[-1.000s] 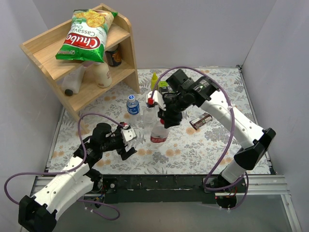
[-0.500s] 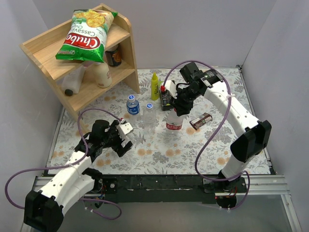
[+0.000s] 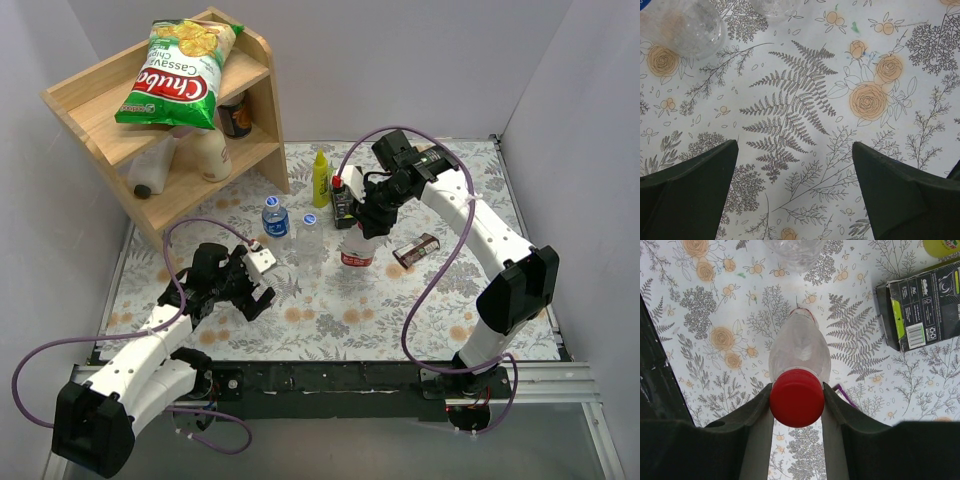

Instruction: Screw on the bottle caps

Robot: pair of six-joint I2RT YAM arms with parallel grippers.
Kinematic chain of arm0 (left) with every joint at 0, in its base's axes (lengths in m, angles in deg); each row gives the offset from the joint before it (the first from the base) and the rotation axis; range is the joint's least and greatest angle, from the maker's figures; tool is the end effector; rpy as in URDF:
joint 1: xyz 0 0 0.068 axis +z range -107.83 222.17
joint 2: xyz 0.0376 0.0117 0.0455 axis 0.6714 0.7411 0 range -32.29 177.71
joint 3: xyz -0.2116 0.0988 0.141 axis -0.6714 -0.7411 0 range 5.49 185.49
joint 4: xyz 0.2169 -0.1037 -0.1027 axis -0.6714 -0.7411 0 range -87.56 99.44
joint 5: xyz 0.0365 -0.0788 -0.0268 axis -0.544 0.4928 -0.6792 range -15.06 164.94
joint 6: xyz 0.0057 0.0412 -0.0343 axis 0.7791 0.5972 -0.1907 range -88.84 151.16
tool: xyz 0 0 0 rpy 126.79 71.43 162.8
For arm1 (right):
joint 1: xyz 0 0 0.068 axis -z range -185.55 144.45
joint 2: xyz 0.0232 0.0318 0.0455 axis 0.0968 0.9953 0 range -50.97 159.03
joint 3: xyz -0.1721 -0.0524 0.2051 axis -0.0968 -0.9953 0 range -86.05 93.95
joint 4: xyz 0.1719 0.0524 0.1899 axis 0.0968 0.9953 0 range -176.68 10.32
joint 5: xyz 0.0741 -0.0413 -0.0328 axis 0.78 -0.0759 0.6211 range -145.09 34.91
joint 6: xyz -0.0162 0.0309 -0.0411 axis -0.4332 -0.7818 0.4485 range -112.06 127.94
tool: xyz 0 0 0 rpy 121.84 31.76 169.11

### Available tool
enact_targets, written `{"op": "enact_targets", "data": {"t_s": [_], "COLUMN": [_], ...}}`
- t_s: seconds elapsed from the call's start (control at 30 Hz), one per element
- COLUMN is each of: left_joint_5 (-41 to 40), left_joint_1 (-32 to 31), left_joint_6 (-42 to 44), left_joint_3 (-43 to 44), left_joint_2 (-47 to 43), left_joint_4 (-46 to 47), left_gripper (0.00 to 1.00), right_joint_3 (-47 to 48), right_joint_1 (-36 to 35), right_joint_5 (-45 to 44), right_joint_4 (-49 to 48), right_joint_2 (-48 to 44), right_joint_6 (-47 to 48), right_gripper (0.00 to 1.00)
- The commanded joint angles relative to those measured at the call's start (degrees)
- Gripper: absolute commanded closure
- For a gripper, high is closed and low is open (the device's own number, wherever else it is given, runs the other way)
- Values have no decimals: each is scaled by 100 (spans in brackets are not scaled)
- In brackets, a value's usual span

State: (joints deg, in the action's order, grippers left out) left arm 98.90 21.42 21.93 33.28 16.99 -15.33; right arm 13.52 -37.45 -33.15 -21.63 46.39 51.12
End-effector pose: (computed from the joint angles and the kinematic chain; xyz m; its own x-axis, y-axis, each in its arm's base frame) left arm 0.1551 -0.0743 0.2026 -0.7610 0.1315 -0.6353 0.4704 0.7863 -0.4006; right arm 0.2861 0.1937 0.3495 -0.1164 -0.8201 -0.5603 -0.9799 0.1869 -0.0699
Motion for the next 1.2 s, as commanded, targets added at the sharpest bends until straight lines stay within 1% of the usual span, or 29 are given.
{"op": "enact_targets", "data": {"t_s": [0.0, 0.13, 0.17, 0.2, 0.23, 0.27, 0.33, 0.37, 0.43, 0.5, 0.53, 0.57, 0.67, 0.7, 0.73, 0.77, 0.83, 0.87, 0.9, 0.97, 1.0, 1.07, 1.17], "left_joint_5": [100, 108, 108, 126, 117, 117, 126, 143, 170, 179, 179, 187, 74, 38, -14, -32, -6, 3, 3, 29, 47, 117, 126], "left_joint_1": [36, 36, 36, 45, 45, 45, 45, 45, 45, 45, 45, 45, 45, 45, 45, 54, 63, 63, 63, 98, 124, 185, 238], "left_joint_6": [1, 1, 9, 9, 18, 27, 27, 18, 62, 71, 88, 88, -25, -69, -148, -192, -254, -324, -377, -500, -509, -518, -553], "left_joint_3": [201, 165, 157, 148, 148, 148, 139, 139, 139, 113, 112, 112, 156, 235, 296, 341, 454, 490, 543, 640, 657, 649, 657], "left_joint_2": [29, 12, 3, -14, -15, -6, 3, -6, 21, 21, 12, -6, -32, -32, -50, -85, -137, -181, -173, -138, -138, -146, -138], "left_joint_4": [122, 140, 148, 148, 148, 148, 148, 148, 148, 166, 166, 175, 166, 149, 122, 61, 26, -9, -36, -97, -98, -63, 34], "left_gripper": [2, 2, 2, 2, 2, 2, 2, 2, 2, 2, 2, 2, 2, 2, 2, 2, 2, 2, 2, 2, 2, 2, 2], "right_joint_3": [-131, -122, -113, -113, -78, -69, -25, 18, 62, 141, 177, 203, 405, 527, 563, 607, 704, 643, 538, 336, 274, 185, 221], "right_joint_1": [0, 0, 0, 0, 0, -9, 0, 0, 0, 0, 0, 0, 0, 0, 0, 0, 0, 0, -9, 0, 0, 0, 8], "right_joint_5": [83, 92, 92, 92, 92, 92, 92, 92, 83, 66, 31, -5, -259, -364, -722, -847, -1015, -1094, -1391, -1621, -1813, -1895, -1886], "right_joint_4": [-134, -142, -160, -151, -169, -169, -178, -204, -213, -213, -195, -186, -186, -221, -274, -274, -213, -387, -580, -844, -1028, -1057, -1003], "right_joint_2": [-200, -182, -174, -165, -156, -147, -121, -121, -95, -94, -112, -147, -279, -323, -427, -463, -621, -726, -858, -1157, -1228, -1316, -1272], "right_joint_6": [-55, -73, -81, -82, -90, -108, -108, -134, -152, -178, -178, -187, -423, -555, -774, -976, -1066, -1310, -1503, -1768, -1865, -1936, -2243], "right_gripper": [55, 52, 50, 45, 43, 39, 39, 34, 31, 25, 24, 17, 9, 9, 9, 8, 8, 7, 7, 4, 4, 5, 4]}}
